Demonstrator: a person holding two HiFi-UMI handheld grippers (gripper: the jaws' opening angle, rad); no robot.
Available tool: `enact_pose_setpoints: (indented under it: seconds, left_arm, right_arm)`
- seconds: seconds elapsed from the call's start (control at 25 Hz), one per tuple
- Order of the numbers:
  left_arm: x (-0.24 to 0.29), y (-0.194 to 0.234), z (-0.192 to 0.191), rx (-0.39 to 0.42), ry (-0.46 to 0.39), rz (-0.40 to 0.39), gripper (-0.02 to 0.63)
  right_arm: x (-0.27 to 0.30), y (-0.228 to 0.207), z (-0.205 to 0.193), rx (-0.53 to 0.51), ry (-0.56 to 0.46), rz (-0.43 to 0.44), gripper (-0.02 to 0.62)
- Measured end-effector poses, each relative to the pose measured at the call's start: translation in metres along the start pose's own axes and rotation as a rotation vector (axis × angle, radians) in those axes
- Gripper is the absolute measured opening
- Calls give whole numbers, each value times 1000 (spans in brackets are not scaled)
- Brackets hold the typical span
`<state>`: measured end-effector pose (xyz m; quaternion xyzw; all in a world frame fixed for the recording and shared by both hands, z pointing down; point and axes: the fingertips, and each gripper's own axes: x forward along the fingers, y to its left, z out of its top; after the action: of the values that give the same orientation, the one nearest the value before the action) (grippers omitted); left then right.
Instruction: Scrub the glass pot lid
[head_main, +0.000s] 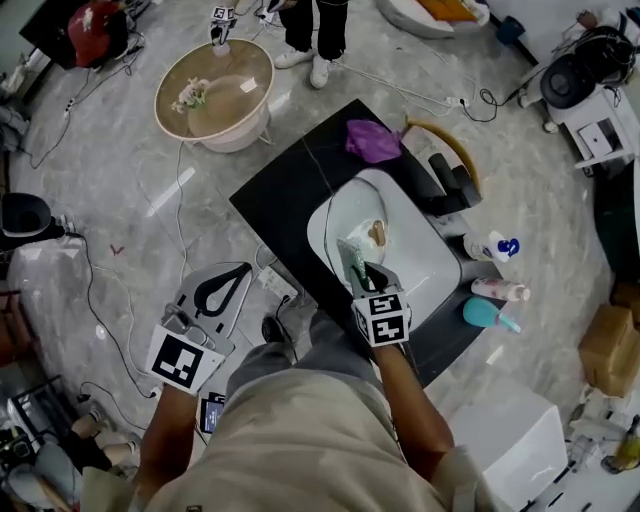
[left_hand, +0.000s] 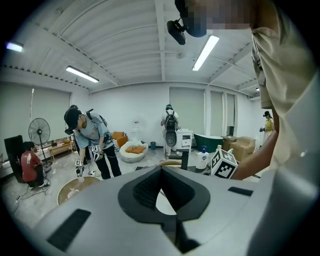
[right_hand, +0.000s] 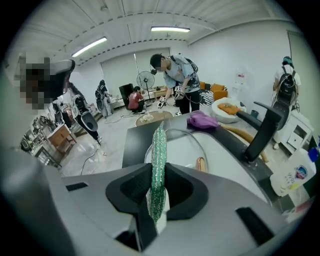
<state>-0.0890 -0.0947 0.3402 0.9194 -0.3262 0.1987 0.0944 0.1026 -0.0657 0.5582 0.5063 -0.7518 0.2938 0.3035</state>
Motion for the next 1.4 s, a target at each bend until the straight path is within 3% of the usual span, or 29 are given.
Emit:
enact_pose_setpoints:
  seconds: [0.4,0.76,1.04,1.28,1.4]
  left_arm:
    - [49,-10,-21,-26,98,-34,14]
    - [77,-16,-36,-36,156,-54,14]
    - [92,-21,-44,-60,168,-63,14]
    - [99,-19,-49,-77,152,-59,14]
    - [99,-18,-48,-91,145,-59,14]
  right_arm:
    - [15,12,0,33,-15,127,80]
    - [27,-7,-11,93,-11,159,80]
    - [43,-69,-62,167,68,52,80]
    - [71,-133,-142,210,260,-38,80]
    - [80,-149,-170,287,342,-46,81]
